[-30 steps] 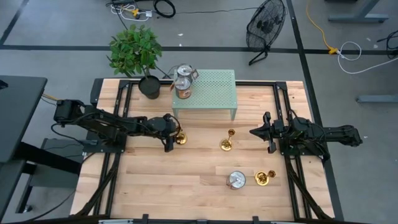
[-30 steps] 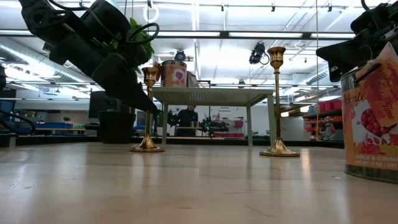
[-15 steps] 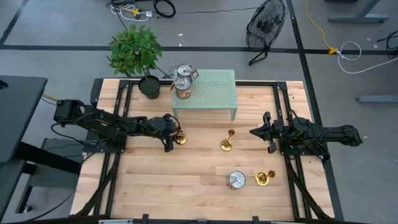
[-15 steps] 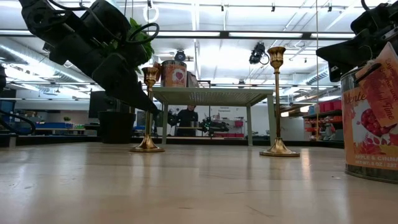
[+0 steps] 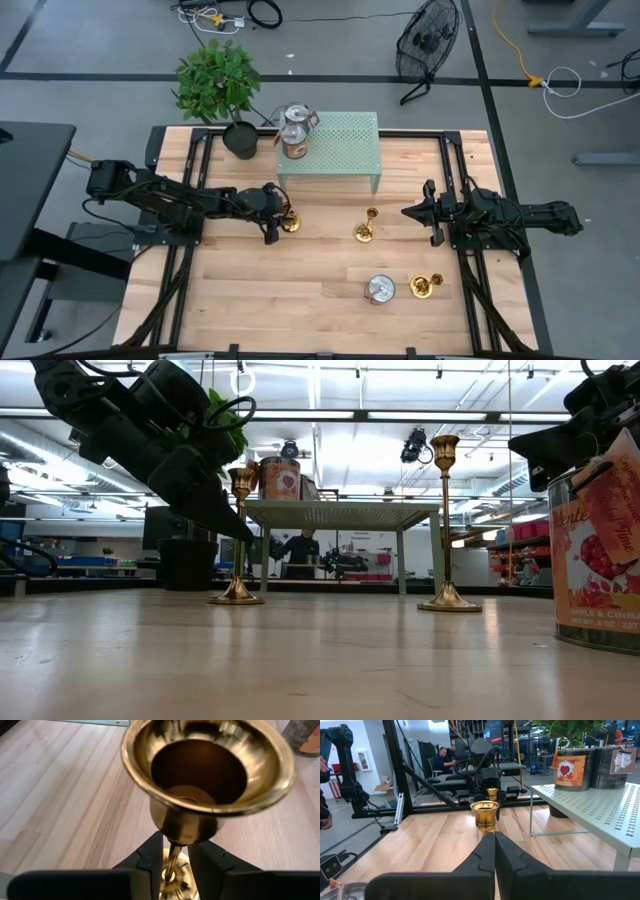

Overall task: Pick & Place candle stick holders
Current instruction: Put the top left gold candle holder on the shelf

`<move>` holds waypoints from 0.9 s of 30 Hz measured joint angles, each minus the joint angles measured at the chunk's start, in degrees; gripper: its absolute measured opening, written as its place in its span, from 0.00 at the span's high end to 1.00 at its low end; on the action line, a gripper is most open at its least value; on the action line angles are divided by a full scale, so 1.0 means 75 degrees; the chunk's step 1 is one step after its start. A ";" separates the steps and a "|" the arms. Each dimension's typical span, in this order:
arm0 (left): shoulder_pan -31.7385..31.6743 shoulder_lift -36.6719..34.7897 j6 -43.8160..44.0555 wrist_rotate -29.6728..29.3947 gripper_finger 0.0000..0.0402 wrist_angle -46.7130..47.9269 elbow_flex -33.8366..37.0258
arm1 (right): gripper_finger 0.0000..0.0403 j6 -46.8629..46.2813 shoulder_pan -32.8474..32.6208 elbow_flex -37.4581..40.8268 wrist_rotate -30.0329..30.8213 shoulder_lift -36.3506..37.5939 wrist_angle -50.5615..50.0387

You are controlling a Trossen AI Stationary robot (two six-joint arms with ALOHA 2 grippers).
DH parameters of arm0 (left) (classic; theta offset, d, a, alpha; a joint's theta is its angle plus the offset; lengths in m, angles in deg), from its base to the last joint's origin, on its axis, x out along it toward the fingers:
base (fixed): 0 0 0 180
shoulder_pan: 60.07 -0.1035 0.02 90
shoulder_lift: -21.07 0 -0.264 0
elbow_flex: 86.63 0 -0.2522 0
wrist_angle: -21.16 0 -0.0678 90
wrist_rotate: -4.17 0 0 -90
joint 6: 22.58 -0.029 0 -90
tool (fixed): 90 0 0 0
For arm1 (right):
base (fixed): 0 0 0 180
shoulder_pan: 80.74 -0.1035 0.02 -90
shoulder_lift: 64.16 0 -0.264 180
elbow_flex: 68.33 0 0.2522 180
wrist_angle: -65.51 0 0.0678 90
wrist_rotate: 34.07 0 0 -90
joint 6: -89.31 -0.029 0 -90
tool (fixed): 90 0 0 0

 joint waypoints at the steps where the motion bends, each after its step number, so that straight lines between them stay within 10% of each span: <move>1: 0.0000 0.0000 0.0001 -0.0001 0.77 0.0000 0.0000 | 0.99 -0.0003 0.0000 -0.0001 -0.0002 0.0000 -0.0003; 27: -0.0003 -0.0003 0.0001 -0.0017 0.90 0.0000 0.0000 | 0.99 -0.0002 -0.0001 -0.0001 0.0001 0.0000 -0.0002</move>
